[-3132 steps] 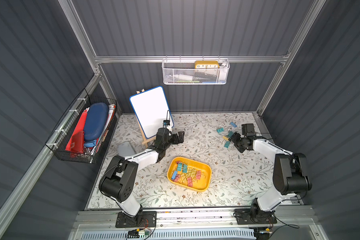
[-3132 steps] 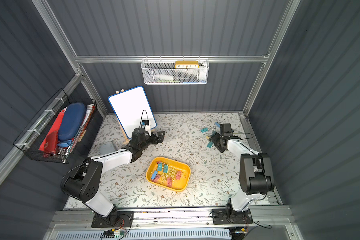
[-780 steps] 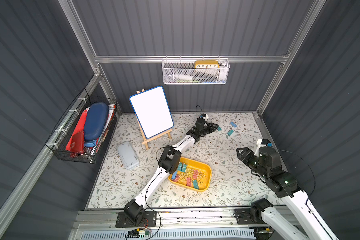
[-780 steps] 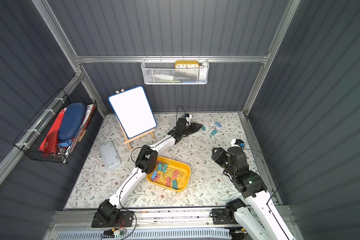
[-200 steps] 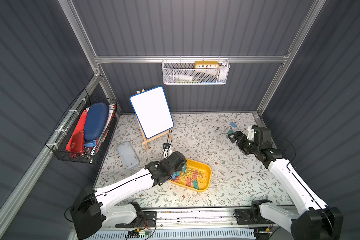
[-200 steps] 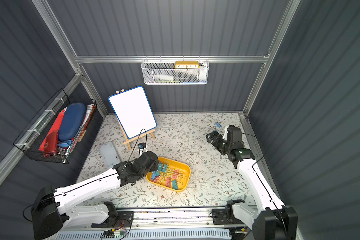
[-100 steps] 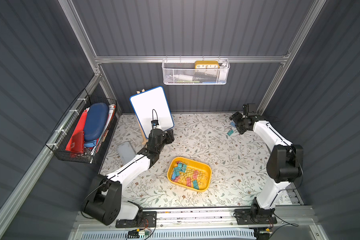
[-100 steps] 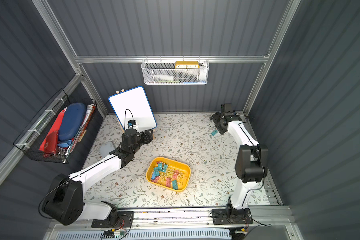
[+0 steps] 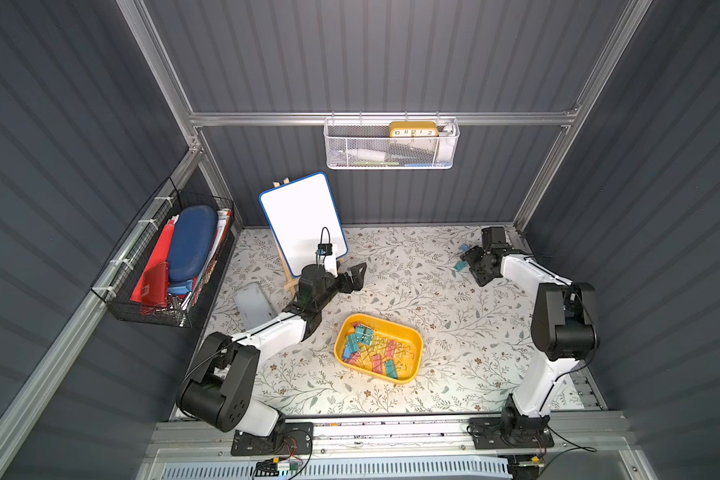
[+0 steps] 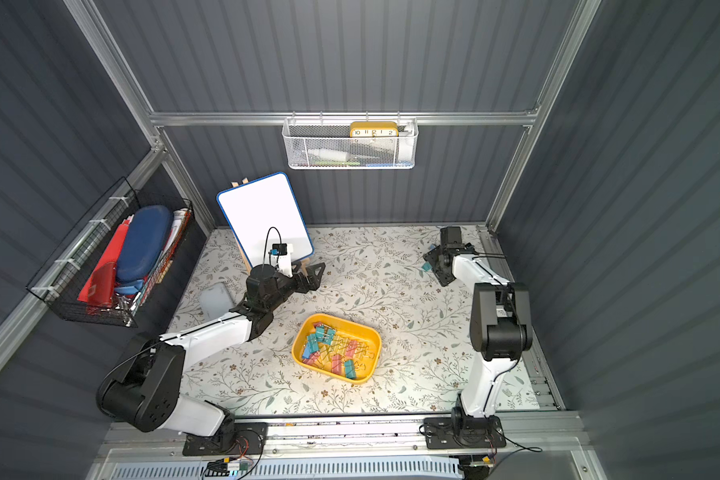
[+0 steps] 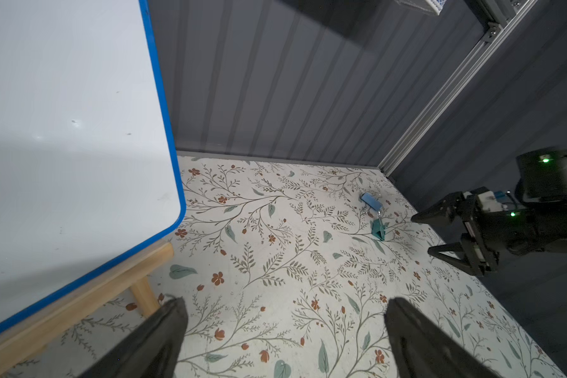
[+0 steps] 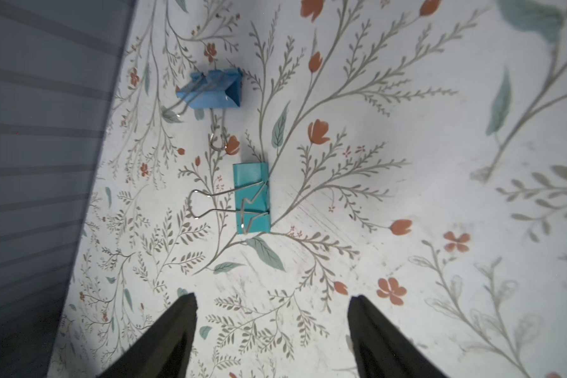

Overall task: Put the binder clips in the storage box
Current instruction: Pick up the binder clip at the center of the board.

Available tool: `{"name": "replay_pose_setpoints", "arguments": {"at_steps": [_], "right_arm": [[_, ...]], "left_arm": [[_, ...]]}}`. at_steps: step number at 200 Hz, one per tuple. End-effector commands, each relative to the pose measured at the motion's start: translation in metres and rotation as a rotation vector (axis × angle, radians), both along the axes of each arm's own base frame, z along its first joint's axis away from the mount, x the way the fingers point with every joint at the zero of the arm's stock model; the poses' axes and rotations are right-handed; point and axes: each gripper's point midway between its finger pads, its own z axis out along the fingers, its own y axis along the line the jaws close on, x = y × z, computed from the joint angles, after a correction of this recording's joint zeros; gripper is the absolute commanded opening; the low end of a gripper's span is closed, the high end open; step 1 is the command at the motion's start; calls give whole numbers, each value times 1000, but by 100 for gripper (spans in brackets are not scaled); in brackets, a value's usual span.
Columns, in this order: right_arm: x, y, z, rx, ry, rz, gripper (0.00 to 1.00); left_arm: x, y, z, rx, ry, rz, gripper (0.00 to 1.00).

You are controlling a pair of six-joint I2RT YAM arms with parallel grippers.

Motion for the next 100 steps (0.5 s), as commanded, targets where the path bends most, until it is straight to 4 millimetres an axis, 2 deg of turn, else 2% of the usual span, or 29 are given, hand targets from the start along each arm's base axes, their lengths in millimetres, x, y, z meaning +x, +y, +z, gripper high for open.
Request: {"name": "replay_pose_setpoints", "arguments": {"at_steps": [1,17,57,76,100], "right_arm": [[25,5,8,19,-21,59,78],[29,4,-3,27,4,39,76],[37,-12,-8,-17,9,5,54],[37,-14,-14,9,17,8,35],[34,-15,-6,3,0,23,14]], "left_arm": [[-4,-4,3,3,-31,-37,99],[-4,-4,5,0,-34,-36,99],[-3,-2,4,6,-32,-25,99],[-3,-3,3,6,-30,-31,99],[-4,-4,3,3,-31,-39,99]]}}
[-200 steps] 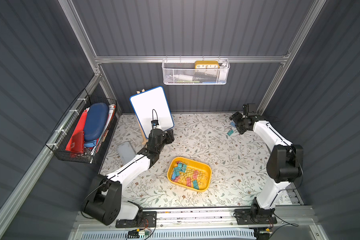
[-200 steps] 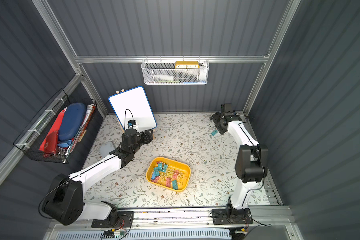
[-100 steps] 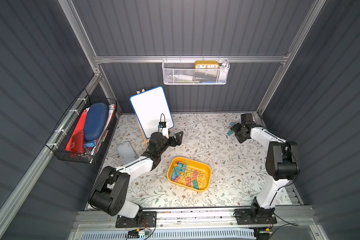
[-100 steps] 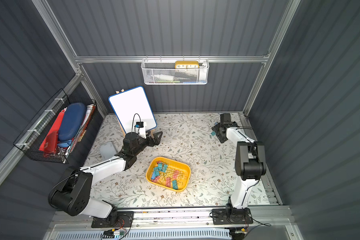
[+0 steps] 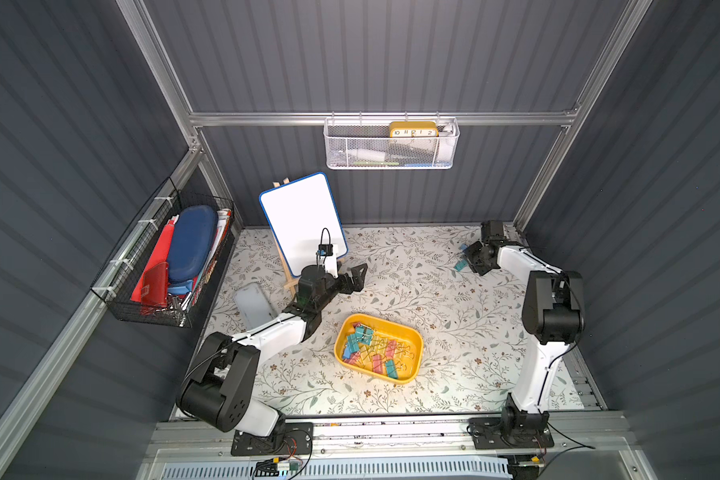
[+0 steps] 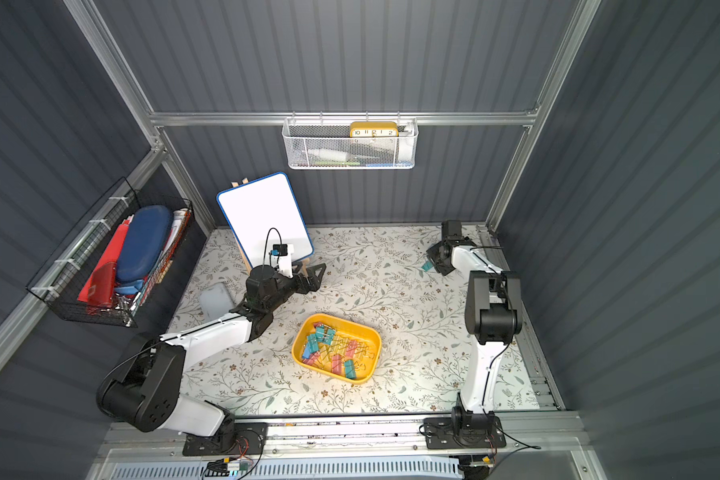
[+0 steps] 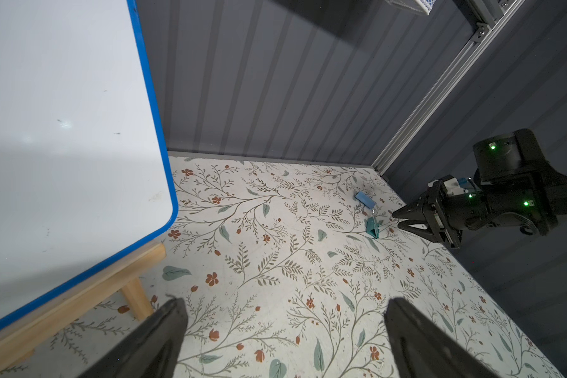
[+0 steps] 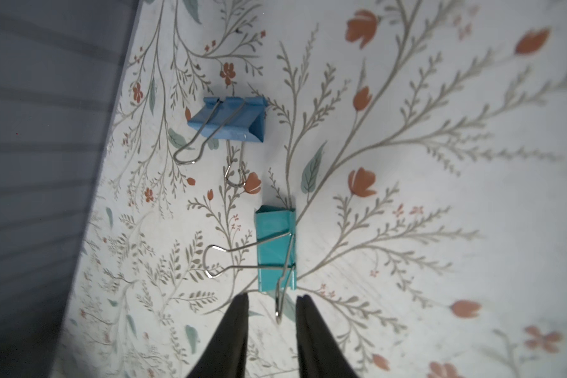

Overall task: Put the binder clips in the storage box
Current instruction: Pick up the binder clip at the center of the board.

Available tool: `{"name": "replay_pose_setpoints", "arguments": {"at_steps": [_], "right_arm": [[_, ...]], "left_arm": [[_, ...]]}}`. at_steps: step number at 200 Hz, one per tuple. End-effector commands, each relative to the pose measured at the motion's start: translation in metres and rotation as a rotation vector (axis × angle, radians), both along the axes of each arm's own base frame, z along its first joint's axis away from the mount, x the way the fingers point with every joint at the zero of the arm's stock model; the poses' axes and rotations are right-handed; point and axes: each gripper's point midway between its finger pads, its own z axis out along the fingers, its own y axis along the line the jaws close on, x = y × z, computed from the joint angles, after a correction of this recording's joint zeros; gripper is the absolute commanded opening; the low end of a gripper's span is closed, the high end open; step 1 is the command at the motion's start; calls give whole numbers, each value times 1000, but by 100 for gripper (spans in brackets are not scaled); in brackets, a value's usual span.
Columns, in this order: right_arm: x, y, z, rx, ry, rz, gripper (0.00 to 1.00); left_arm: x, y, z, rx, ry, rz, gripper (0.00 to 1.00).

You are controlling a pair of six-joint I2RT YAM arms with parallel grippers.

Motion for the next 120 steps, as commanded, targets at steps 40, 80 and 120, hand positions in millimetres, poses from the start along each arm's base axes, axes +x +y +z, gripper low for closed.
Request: {"name": "replay_pose_setpoints", "arguments": {"at_steps": [40,80,120], "right_arm": [[-16,-3,36,-29,-105,34,0],[-45,14,68,28,-184,93,0],[-106,52,104,151,-266,191,0]], "left_arm": [[-2,-1,6,6,-33,-17,99],[-5,2,12,-2,-45,-11,99],[-10,0,16,-12,-59,-31,99]]}}
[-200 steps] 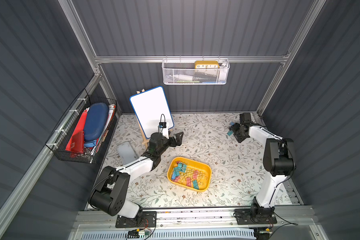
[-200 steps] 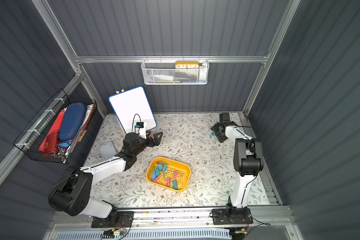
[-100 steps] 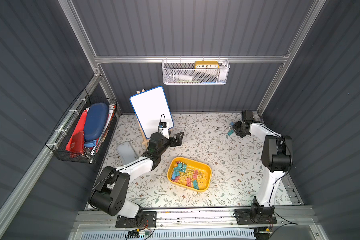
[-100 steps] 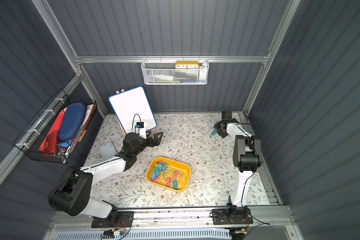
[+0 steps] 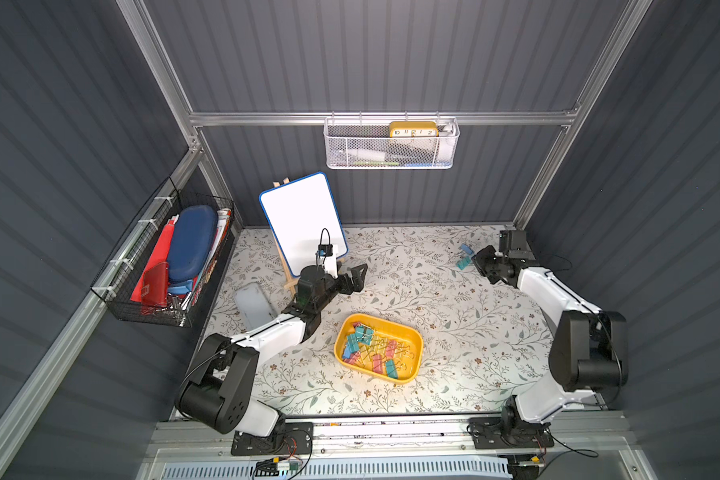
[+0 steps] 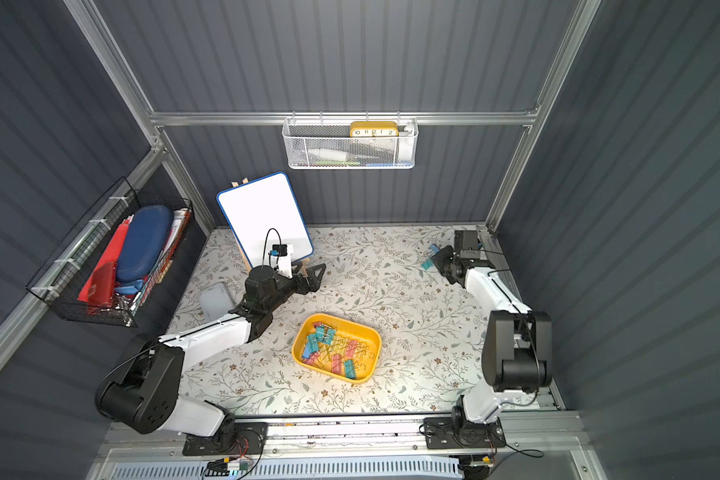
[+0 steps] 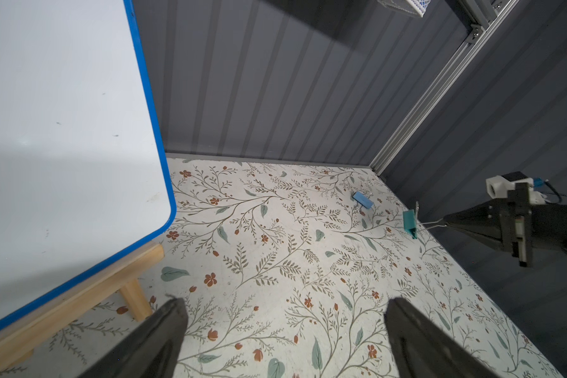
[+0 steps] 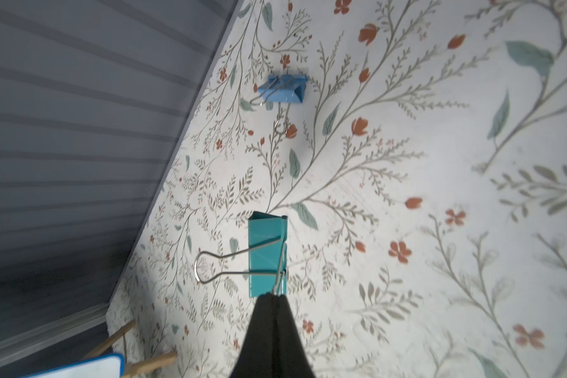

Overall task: Put the binder clips in the storage box
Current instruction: Pick up the binder clip at the center of the board, then place the binder clip in the storage box.

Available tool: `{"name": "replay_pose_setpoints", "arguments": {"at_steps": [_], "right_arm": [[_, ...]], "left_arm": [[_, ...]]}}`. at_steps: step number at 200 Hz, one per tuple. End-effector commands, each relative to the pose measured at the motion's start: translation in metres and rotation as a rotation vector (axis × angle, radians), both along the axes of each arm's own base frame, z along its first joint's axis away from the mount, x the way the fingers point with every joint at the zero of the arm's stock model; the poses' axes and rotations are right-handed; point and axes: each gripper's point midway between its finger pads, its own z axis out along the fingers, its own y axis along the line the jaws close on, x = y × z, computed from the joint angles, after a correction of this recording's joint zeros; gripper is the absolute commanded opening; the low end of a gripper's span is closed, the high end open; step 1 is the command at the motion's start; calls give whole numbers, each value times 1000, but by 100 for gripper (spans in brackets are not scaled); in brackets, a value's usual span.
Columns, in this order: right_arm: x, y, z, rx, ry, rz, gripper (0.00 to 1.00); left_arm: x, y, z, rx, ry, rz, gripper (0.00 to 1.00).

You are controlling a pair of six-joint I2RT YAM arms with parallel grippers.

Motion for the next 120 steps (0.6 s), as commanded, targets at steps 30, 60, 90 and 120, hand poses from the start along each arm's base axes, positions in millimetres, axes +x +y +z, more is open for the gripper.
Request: {"name": "replay_pose_setpoints", "arguments": {"at_steps": [30,60,90,120], "right_arm": [[-94,79,61,95,-119,269,0],[-171,136,63,19,-77,474,0],[-227,170,44,-28,20,629,0],[-252,187,26,-123,62,748,0]], "left_arm": [[-12,-7,15,-12,-64,-73,99],[-14,-8,16,-14,-70,-83,99],[-14,-7,17,-9,-75,-82,99],[-14,-7,17,-6,-77,-80,99]]}}
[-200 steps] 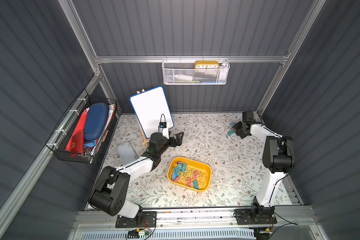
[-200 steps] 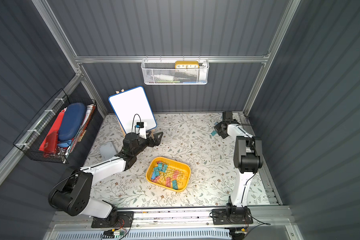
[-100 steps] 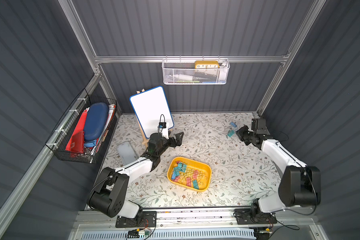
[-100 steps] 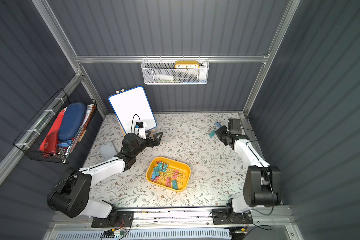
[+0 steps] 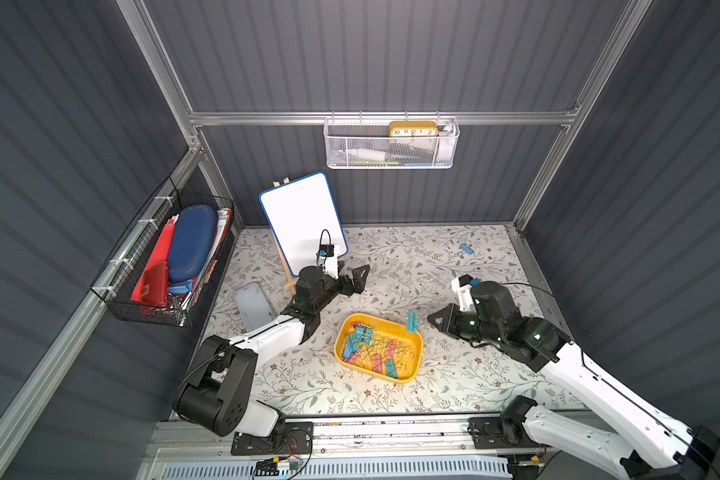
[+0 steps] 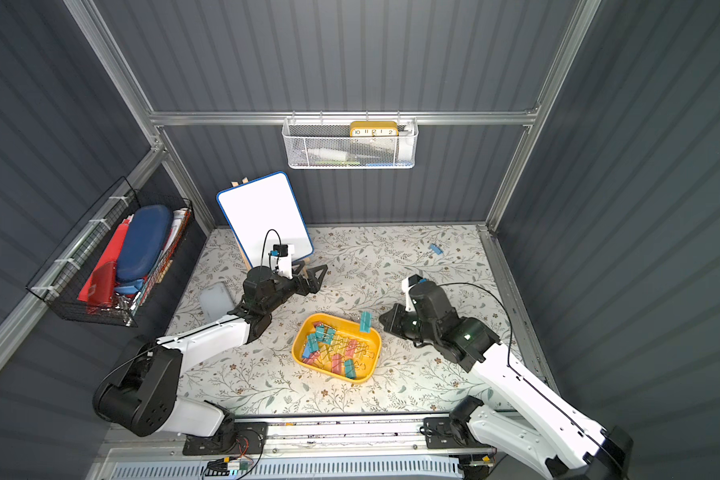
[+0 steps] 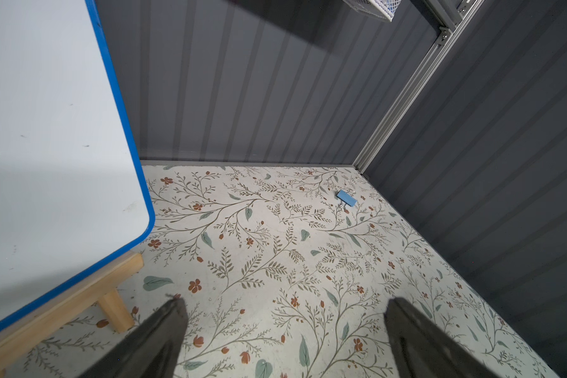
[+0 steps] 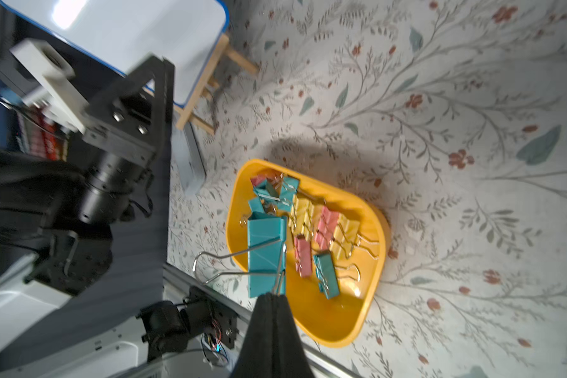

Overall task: Put the binder clips in the storage box
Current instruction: Place the binder clip in the storage box.

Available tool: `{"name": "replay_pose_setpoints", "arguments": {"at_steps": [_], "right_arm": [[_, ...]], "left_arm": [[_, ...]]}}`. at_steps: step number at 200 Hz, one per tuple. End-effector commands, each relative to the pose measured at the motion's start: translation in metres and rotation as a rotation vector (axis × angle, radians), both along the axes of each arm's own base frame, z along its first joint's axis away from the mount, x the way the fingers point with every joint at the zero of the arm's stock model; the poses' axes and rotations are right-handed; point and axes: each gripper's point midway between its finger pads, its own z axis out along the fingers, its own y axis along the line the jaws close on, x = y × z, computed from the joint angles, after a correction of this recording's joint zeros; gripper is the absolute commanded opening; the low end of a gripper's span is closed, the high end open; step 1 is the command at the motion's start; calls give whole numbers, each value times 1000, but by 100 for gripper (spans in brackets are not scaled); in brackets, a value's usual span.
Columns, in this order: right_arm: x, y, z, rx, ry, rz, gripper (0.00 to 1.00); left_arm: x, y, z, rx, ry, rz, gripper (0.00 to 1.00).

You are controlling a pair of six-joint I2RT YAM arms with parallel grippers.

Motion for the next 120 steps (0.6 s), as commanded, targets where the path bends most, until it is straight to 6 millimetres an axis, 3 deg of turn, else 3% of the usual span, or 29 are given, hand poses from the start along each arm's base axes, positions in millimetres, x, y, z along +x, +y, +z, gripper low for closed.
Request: {"name": "replay_pose_setpoints", "arguments": {"at_steps": [1,40,93,120], "right_arm": [[-19,-9,-34,-161,58,24,0],[-29,15,-67,-217,124,119,0],[-31,9,-99,-290,154,89,0],[-24,10,-93,-292,124,67,26]], "left_arm": [[-6,0,10,2,-47,-20,99],[-6,0,10,3,-46,-19,99],[-6,2,10,8,-48,-13,99],[-5,1,10,9,-50,-11,99]]}}
